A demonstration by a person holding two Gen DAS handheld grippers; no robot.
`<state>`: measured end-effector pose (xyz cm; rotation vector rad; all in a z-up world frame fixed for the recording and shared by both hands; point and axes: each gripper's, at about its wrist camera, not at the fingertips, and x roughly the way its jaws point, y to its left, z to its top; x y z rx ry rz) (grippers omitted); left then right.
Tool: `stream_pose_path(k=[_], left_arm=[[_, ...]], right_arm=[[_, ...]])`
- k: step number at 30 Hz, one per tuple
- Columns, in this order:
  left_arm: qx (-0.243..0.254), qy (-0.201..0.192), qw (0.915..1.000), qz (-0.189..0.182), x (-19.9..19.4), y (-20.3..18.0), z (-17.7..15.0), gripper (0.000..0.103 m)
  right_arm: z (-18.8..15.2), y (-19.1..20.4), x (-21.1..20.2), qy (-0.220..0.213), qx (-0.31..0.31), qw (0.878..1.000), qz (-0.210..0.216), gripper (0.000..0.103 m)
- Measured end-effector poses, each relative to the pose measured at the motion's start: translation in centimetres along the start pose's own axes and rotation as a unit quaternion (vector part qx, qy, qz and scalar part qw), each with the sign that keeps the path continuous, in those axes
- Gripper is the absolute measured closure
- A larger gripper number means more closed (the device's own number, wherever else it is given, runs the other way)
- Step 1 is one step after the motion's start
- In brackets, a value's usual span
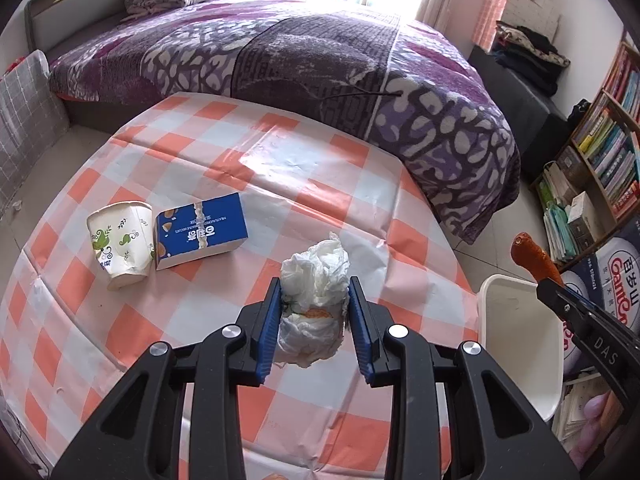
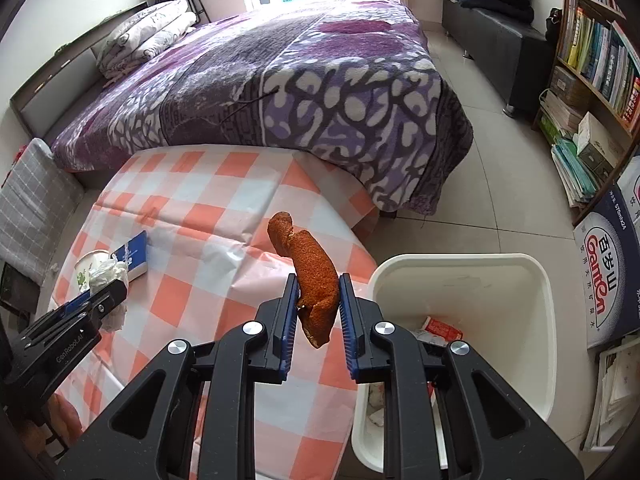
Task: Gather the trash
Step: 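Carry the tissue and sausage toy to the white bin and open both tools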
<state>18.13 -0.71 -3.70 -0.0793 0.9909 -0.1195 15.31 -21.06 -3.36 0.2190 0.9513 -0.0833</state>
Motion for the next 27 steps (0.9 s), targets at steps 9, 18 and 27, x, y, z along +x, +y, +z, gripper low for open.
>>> stream_pose_path(k=[9, 18, 27], left_arm=[[0.028, 0.006, 0.9994, -0.018, -0.4, -3.5, -1.0, 0.070], [0.061, 0.011, 0.9971, -0.044, -0.8, -8.2, -2.4, 0.070], [0.097, 0.022, 0.9924, -0.072, -0.9, -13.3, -4.2, 0.070]], right_arm=[[0.1, -4.7, -1.7, -0.010, 0.028, 0.999, -0.032, 0.083], [-0.7, -10.1, -3.3, -0.019, 0.061, 0.995, -0.072, 0.059], [-1.2, -15.1, -5.0, -0.036, 0.118, 0.989, -0.086, 0.038]])
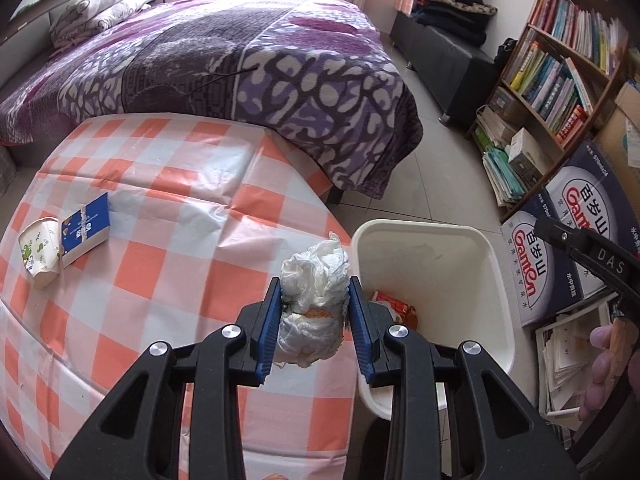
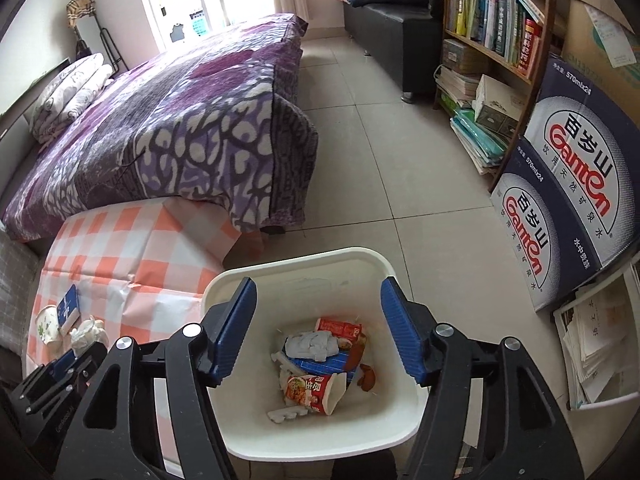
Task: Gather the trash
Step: 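Carry the tissue and sausage toy to the white bin and open both tools, then grasp the white paper cup with the left tool while the right tool grasps the blue biscuit box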
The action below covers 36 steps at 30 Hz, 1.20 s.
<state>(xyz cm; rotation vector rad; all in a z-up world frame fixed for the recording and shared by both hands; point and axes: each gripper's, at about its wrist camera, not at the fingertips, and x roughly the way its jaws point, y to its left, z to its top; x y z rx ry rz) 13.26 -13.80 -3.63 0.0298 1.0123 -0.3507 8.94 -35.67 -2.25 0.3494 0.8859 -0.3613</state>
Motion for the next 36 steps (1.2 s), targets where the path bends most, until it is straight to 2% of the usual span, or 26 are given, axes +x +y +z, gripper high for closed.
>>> stream_pose_path(k=[3, 8, 12, 13, 15, 17, 21, 27, 29, 33, 36], left_arm=[[0.010, 0.005, 0.9998, -0.016, 0.3, -1.8, -0.6, 0.070], [0.025, 0.023, 0.9979, -0.055, 0.6, -4.4, -1.6, 0.070], [0.019, 0.036, 0.9932, -0.109, 0.8, -5.3, -2.0, 0.068], [0.017, 0.037, 0.9919, -0.121, 0.8, -5.4, -2.0, 0.059], [0.011, 0.038, 0.9901, -0.134, 0.8, -5.3, -2.0, 0.049], [-0.001, 0.041, 0.9900, -0.135, 0.7, -5.0, -1.9, 0.045], [-0.026, 0.044, 0.9916, -0.119, 0.7, -3.3, -1.5, 0.041], [-0.042, 0.045, 0.9954, -0.073, 0.8, -0.6, -1.5, 0.034], [-0.046, 0.045, 0.9963, -0.057, 0.8, 0.5, -1.6, 0.028], [-0.039, 0.042, 0.9983, 0.002, 0.7, 3.1, -1.3, 0.024], [-0.034, 0.049, 0.9968, 0.053, 0.7, 6.0, -1.1, 0.021]], right_arm=[[0.2, -1.2, -0.5, -0.008, 0.020, 1.000, -0.002, 0.028], [0.5, -2.5, -0.9, -0.019, 0.046, 0.999, -0.001, 0.024], [0.7, -3.3, -1.2, -0.024, 0.065, 0.998, 0.002, 0.020], [0.8, -3.4, -1.3, -0.026, 0.068, 0.997, 0.001, 0.020], [0.9, -3.5, -1.4, -0.033, 0.077, 0.996, -0.002, 0.018], [0.9, -3.4, -1.6, -0.038, 0.083, 0.996, -0.004, 0.017], [0.9, -2.6, -1.3, -0.035, 0.078, 0.996, -0.003, 0.014], [0.7, -0.4, -0.8, -0.026, 0.062, 0.998, 0.005, 0.012], [0.6, 0.6, -0.5, -0.020, 0.055, 0.998, 0.009, 0.012], [0.2, 3.2, 0.1, -0.008, 0.031, 0.999, 0.015, 0.012], [-0.3, 5.2, 0.6, 0.001, 0.014, 1.000, 0.019, 0.010]])
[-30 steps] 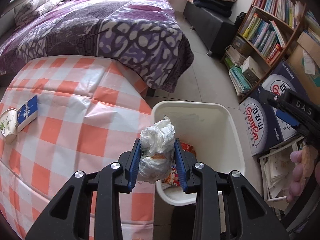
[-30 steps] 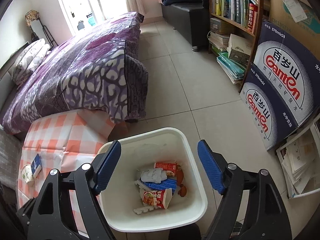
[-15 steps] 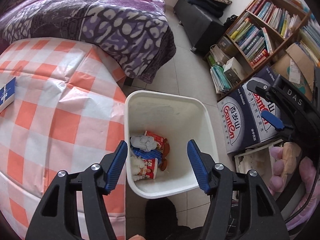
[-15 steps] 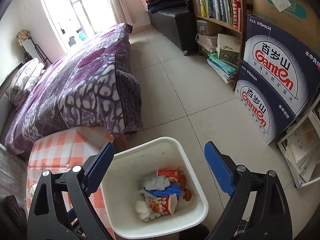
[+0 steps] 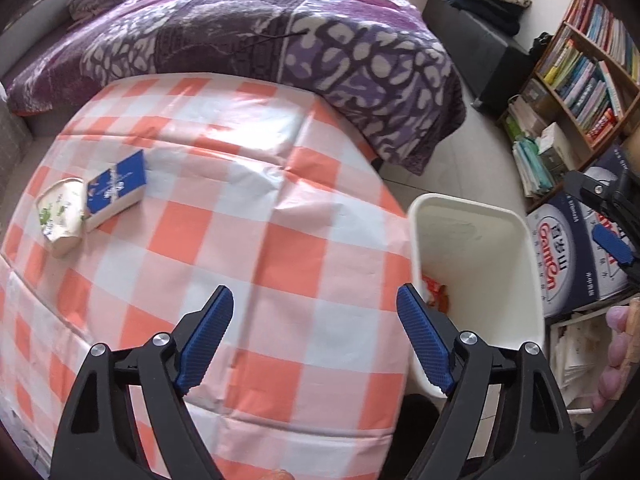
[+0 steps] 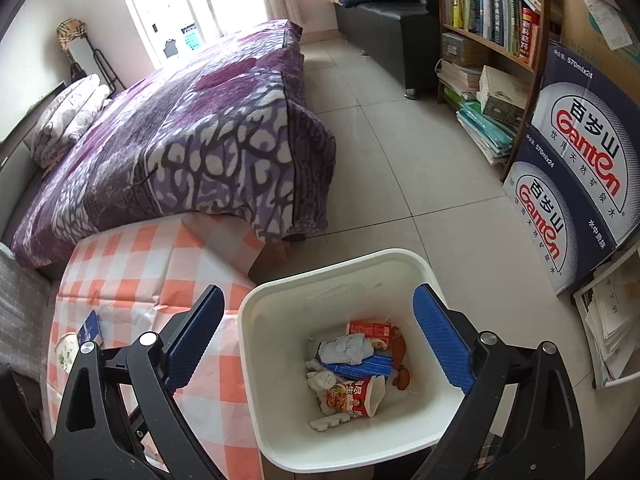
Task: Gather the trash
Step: 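Grasp the white paper cup with the left tool while the right tool grasps the blue biscuit box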
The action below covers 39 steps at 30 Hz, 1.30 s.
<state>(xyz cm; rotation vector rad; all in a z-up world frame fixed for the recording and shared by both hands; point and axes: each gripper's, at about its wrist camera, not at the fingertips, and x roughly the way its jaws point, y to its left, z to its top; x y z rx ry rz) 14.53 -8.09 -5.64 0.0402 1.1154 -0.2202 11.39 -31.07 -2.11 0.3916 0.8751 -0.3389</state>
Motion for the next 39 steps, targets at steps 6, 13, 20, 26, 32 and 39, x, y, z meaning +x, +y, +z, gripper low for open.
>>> stream_pose_path(k=[6, 13, 20, 26, 32, 39], left_arm=[[-0.100, -0.001, 0.9904, 0.095, 0.5, 9.4, 1.4, 0.021], [-0.208, -0.019, 0.9609, 0.182, 0.9, 19.5, 2.8, 0.018], [-0.230, 0.003, 0.9525, 0.200, 4.2, 25.2, 4.2, 0.017], [-0.260, 0.035, 0.9523, 0.156, 6.7, 28.2, 3.4, 0.032], [-0.248, 0.028, 0.9604, 0.124, 5.2, 29.3, 2.5, 0.063], [-0.243, -0.022, 0.9653, 0.093, -0.5, 30.0, 2.3, 0.064]], right_arm=[[-1.0, 3.9, 1.2, 0.017, -0.031, 0.999, 0.006, 0.009], [-2.6, 8.6, 3.0, 0.038, -0.078, 0.996, 0.005, 0.009], [-3.8, 12.1, 4.2, 0.053, -0.111, 0.992, 0.015, 0.008], [-5.1, 15.1, 5.9, 0.080, -0.150, 0.985, 0.027, 0.007], [-7.1, 18.7, 6.6, 0.081, -0.188, 0.978, 0.052, 0.007], [-9.7, 23.3, 8.2, 0.145, -0.134, 0.973, 0.116, 0.007]])
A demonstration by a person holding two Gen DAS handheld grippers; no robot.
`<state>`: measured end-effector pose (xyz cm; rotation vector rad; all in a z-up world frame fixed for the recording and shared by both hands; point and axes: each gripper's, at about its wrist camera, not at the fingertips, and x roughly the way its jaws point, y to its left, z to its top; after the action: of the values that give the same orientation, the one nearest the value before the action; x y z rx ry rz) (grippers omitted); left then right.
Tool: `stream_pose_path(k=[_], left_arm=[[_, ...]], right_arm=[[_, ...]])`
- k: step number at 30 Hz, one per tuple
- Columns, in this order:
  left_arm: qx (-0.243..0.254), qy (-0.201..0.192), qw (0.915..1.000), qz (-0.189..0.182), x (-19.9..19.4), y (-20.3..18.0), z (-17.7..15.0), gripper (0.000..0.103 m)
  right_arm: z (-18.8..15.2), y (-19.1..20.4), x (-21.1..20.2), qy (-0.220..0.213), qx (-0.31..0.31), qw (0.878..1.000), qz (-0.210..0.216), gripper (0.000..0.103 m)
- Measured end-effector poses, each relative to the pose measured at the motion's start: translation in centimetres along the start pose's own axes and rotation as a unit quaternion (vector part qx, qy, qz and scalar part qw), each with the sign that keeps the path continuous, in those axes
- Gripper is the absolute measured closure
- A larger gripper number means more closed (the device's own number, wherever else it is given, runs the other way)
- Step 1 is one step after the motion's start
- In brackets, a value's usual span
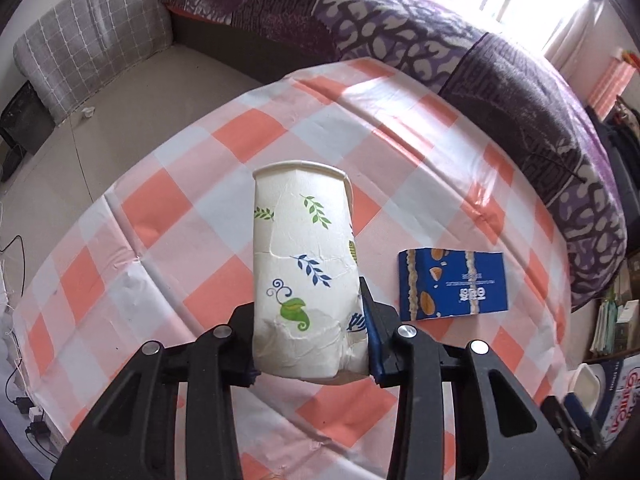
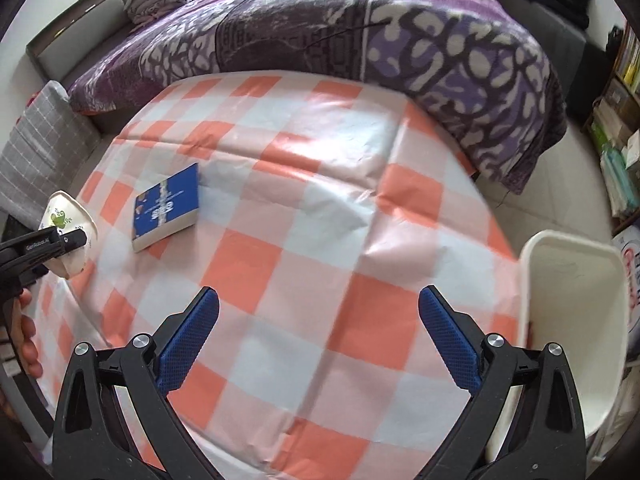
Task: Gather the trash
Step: 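Grasp the white paper cup with the left tool while the right tool grasps the blue biscuit box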
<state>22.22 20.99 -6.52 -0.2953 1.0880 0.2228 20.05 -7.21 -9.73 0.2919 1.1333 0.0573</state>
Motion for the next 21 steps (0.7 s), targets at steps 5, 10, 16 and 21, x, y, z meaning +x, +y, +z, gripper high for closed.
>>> stream_pose_path(k=[5, 10, 16, 21], left_arm=[[-0.006, -0.041, 0.9985, -0.036, -5.2, 1.0, 0.2, 0.064], [-0.003, -0.087, 0.9954, -0.040, -8.7, 2.1, 0.2, 0.064], [-0.013, -0.109, 0.9927, -0.050, -10.3, 4.2, 1.1, 0.066], [-0.031, -0.095, 0.9937, -0.052, -9.5, 5.7, 1.4, 0.080]], right_arm=[[1.0, 4.1, 2.5, -0.005, 0.192, 0.981, 0.038, 0.007], [2.6, 7.7, 5.9, -0.004, 0.279, 0.960, -0.005, 0.007], [4.3, 9.8, 8.5, -0.017, 0.291, 0.955, -0.062, 0.006], [5.1, 13.5, 10.5, 0.014, 0.165, 0.979, -0.122, 0.006]])
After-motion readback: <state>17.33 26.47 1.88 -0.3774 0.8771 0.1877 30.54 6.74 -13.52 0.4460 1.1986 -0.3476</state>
